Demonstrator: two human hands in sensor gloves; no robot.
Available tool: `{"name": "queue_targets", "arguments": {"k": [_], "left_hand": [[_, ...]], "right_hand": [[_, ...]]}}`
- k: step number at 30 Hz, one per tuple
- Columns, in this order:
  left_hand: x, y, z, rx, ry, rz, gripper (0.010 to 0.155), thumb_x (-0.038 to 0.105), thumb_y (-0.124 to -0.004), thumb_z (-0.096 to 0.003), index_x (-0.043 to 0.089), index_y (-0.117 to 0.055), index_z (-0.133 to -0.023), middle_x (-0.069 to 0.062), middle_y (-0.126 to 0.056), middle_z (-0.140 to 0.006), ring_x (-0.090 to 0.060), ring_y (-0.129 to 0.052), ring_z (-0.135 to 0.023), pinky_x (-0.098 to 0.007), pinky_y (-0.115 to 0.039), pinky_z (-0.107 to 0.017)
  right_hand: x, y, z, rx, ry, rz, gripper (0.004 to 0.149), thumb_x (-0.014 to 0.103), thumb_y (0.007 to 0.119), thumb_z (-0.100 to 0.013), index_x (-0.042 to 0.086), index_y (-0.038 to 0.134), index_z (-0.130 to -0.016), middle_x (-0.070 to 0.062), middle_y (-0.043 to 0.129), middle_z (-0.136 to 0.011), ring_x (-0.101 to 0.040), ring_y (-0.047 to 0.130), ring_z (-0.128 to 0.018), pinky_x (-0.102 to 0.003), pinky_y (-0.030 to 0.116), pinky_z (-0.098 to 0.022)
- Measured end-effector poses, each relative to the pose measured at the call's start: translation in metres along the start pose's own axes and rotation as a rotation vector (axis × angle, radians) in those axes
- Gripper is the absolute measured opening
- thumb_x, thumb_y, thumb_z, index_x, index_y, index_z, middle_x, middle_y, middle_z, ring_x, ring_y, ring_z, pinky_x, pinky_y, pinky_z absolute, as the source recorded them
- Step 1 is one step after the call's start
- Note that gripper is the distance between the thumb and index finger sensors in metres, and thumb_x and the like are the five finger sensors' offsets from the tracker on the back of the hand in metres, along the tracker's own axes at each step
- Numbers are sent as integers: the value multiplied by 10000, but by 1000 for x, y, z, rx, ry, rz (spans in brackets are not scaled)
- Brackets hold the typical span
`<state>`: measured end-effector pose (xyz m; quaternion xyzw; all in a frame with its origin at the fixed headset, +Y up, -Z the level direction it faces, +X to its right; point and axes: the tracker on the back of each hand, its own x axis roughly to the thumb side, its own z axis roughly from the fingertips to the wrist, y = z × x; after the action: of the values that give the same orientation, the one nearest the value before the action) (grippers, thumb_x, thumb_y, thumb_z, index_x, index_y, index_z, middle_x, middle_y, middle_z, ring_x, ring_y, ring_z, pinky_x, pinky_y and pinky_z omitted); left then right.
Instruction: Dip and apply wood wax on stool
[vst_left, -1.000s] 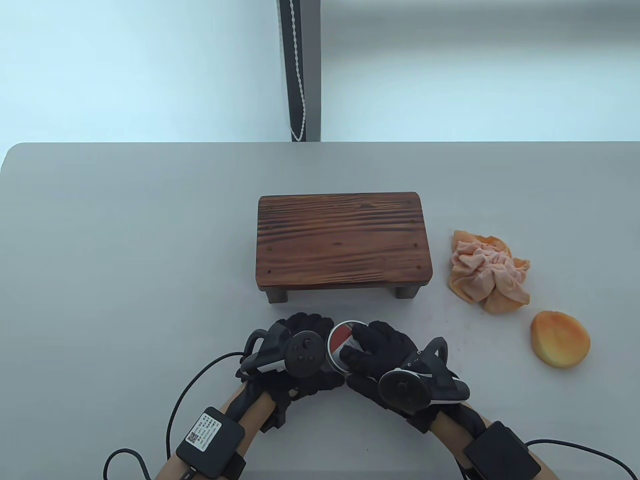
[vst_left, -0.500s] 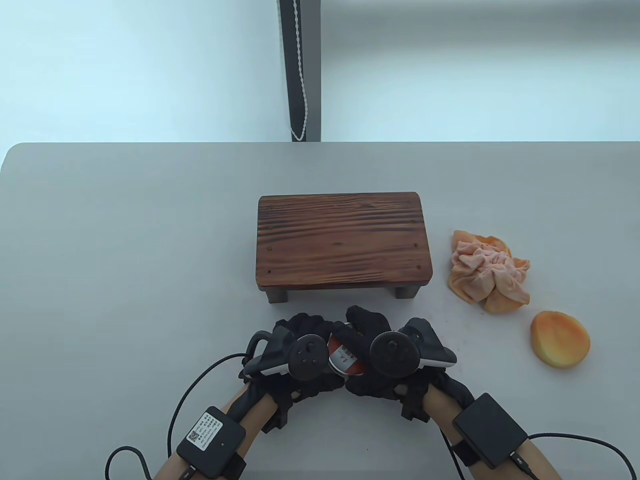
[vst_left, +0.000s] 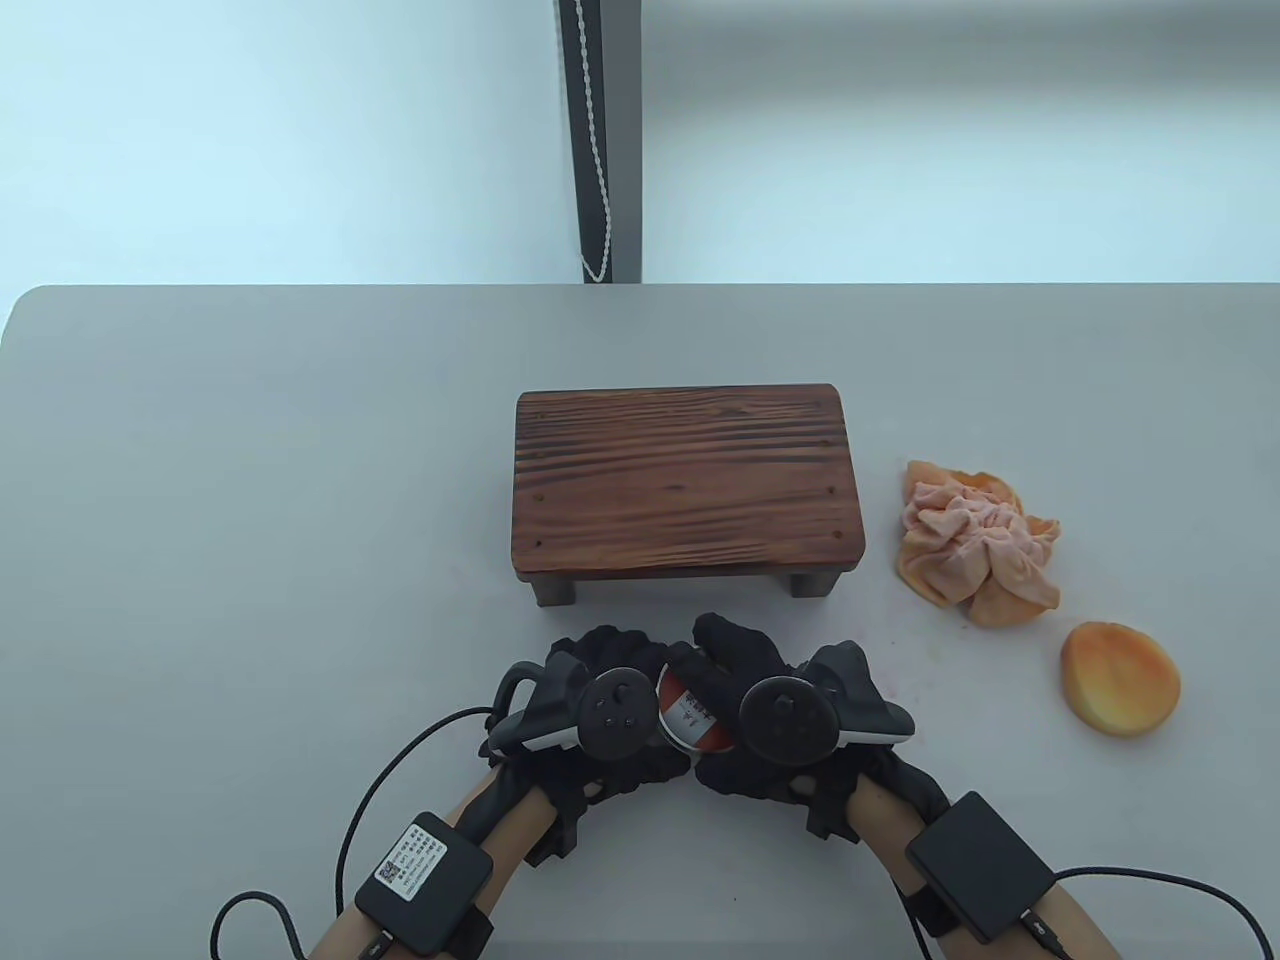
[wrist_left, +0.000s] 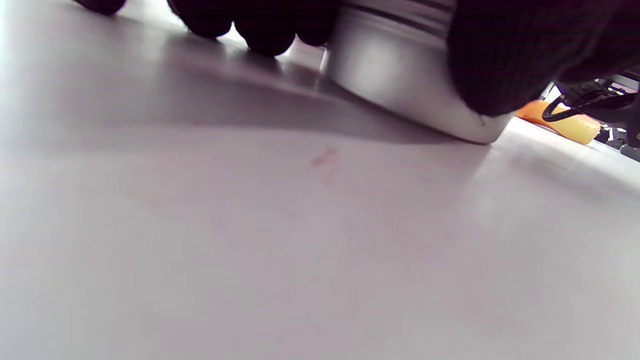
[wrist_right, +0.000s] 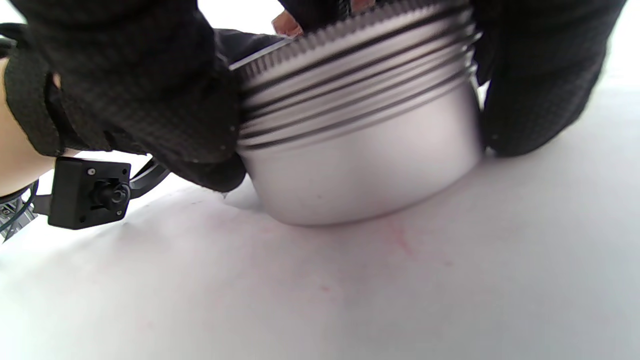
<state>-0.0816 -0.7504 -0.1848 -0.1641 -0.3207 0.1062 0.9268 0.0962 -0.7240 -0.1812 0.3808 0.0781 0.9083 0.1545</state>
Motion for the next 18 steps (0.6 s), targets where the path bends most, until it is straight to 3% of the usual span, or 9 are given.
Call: {"name": "queue_targets", "arguments": {"k": [9, 11, 13, 14, 15, 18], "left_hand": [[-2, 1, -1, 12, -3, 3, 890, 565, -822, -522, -39, -498, -1090, -379, -522, -1154, -643, -463, -1042, -920, -425, -646], [-2, 1, -1, 12, -2, 6, 876, 570, -819, -528, -31, -510, -1087, -375, -525, -1156, -641, -467, -1043, -921, -428, -644], [-1, 1, -1, 13, 1, -1, 881, 576, -818, -523, -30, -514, -1085, -374, -529, -1156, -638, -473, -1044, -918, -436, -647], [-2, 1, -1, 15, 1, -1, 880, 575, -820, -523, -31, -516, -1084, -372, -531, -1155, -639, -474, -1044, -919, -437, -646], [-2, 1, -1, 16, -1, 1, 880, 575, -821, -522, -31, -519, -1084, -373, -534, -1154, -640, -475, -1043, -921, -437, -644], [-2, 1, -1, 18, -2, -1, 876, 574, -823, -521, -29, -525, -1082, -372, -544, -1151, -639, -484, -1041, -923, -445, -642]], "right_hand": [[-2, 1, 1, -68, 61, 24, 859, 498, 963, -468, -38, 587, -1025, -367, 576, -1048, -724, 739, -884, -675, 904, -477], [-4, 0, 1, -28, 79, 7, 904, 523, 945, -472, -40, 530, -1045, -370, 548, -1055, -726, 747, -872, -652, 894, -497], [-3, 0, 1, 17, 24, 0, 942, 482, 967, -471, -16, 447, -1079, -350, 461, -1127, -778, 687, -891, -698, 860, -514], [-3, 0, 0, 89, -27, -1, 958, 439, 969, -488, 28, 367, -1110, -371, 305, -1177, -820, 631, -904, -727, 828, -542], [-3, -2, 1, 134, -39, -15, 927, 397, 963, -504, 49, 357, -1115, -337, 293, -1191, -849, 609, -900, -735, 807, -564], [-6, -3, 1, 92, -28, -38, 853, 323, 952, -522, 29, 401, -1103, -289, 448, -1169, -838, 659, -881, -718, 829, -557]]}}
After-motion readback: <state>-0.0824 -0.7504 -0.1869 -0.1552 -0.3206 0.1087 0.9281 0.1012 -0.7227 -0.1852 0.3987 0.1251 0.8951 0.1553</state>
